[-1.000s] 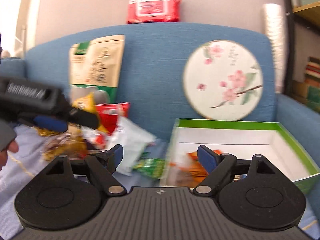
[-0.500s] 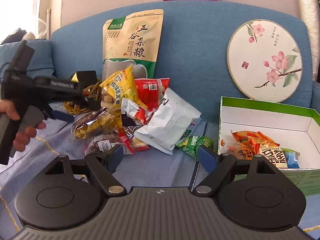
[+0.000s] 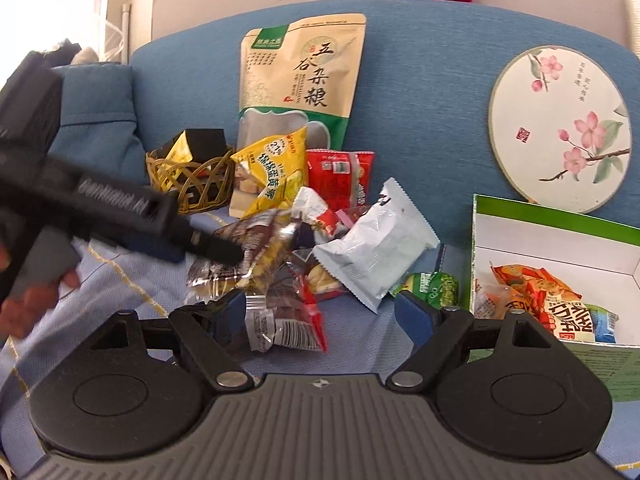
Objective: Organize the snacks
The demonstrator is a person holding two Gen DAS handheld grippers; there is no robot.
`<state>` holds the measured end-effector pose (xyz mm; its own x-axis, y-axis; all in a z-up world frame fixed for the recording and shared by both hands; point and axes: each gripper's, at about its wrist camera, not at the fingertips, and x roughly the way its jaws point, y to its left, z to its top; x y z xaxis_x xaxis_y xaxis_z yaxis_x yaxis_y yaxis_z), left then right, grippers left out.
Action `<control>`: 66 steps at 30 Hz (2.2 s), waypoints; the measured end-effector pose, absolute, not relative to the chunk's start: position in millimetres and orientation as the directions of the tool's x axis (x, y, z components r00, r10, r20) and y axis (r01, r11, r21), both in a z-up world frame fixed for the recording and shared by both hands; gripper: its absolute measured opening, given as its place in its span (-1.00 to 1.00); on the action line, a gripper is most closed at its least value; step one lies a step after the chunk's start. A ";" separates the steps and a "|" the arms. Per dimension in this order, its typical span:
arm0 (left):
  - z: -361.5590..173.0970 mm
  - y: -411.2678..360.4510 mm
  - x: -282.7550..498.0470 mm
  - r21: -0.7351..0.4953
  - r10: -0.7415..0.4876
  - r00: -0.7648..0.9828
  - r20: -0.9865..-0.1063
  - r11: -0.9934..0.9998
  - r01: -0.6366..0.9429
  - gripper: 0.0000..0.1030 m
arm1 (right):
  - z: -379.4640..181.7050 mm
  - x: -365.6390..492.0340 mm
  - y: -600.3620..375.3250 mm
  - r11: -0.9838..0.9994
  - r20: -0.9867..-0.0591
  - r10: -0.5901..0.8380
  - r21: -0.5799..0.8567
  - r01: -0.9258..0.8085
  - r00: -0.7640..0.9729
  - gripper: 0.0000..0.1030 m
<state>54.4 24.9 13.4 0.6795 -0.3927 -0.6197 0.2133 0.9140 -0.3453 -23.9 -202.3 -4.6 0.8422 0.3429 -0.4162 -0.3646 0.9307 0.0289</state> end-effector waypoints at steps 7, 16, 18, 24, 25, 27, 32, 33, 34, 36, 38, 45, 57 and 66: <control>9.5 44.9 63.5 -0.425 -0.414 0.656 -0.631 0.892 0.154 1.00 | -8.4 -17.2 -194.8 0.878 -0.411 0.474 0.159 -0.451 0.778 1.00; 3.9 74.8 57.8 -0.499 -0.421 0.656 -0.626 0.863 0.078 1.00 | 1.1 0.8 -151.9 0.813 -0.405 0.567 0.136 -0.567 0.717 1.00; -2.5 79.5 62.8 -0.516 -0.426 0.648 -0.632 0.854 0.058 0.96 | -2.5 13.9 -142.3 0.806 -0.430 0.570 0.126 -0.578 0.700 1.00; -22.2 86.8 73.9 -0.613 -0.501 0.596 -0.628 0.790 0.018 0.88 | -27.0 43.2 -133.9 0.809 -0.474 0.572 0.192 -0.556 0.669 1.00; -22.3 85.5 74.5 -0.616 -0.504 0.596 -0.625 0.788 0.020 0.84 | -27.5 42.7 -133.1 0.806 -0.474 0.577 0.200 -0.557 0.666 1.00; -20.8 81.5 74.2 -0.609 -0.505 0.599 -0.621 0.792 0.037 0.81 | -24.2 38.7 -132.6 0.802 -0.472 0.582 0.201 -0.563 0.662 0.82; -14.5 84.7 66.7 -0.742 -0.644 0.595 -0.481 0.660 0.114 0.93 | 7.3 6.0 -143.8 0.821 -0.386 0.549 0.083 -0.565 0.741 0.12; -10.5 84.1 65.3 -0.752 -0.661 0.596 -0.457 0.645 0.138 0.94 | 14.7 -0.4 -146.9 0.821 -0.366 0.548 0.063 -0.568 0.752 0.12; -6.9 83.3 63.7 -0.753 -0.664 0.602 -0.444 0.641 0.152 0.99 | 19.4 -4.9 -149.4 0.820 -0.351 0.549 0.051 -0.570 0.759 0.12; -3.4 82.0 59.8 -0.736 -0.643 0.624 -0.444 0.659 0.156 1.00 | 21.1 -10.5 -150.1 0.813 -0.345 0.556 0.039 -0.580 0.756 0.11; -4.9 79.7 59.5 -0.713 -0.620 0.624 -0.476 0.687 0.140 1.00 | 15.7 -12.4 -144.8 0.809 -0.354 0.561 0.040 -0.587 0.749 0.11; -8.1 85.8 64.3 -0.743 -0.639 0.616 -0.461 0.657 0.125 1.00 | 17.0 -27.1 -120.8 0.798 -0.328 0.526 -0.128 -0.589 0.784 -0.14; 12.7 104.5 62.1 -0.657 -0.521 0.691 -0.501 0.748 0.088 1.00 | 12.2 -14.0 -129.8 0.840 -0.366 0.465 -0.107 -0.532 0.806 -0.84; -16.3 87.4 71.9 -0.656 -0.545 0.609 -0.576 0.753 0.053 0.78 | -16.3 17.8 -131.1 0.850 -0.470 0.494 0.086 -0.520 0.731 1.00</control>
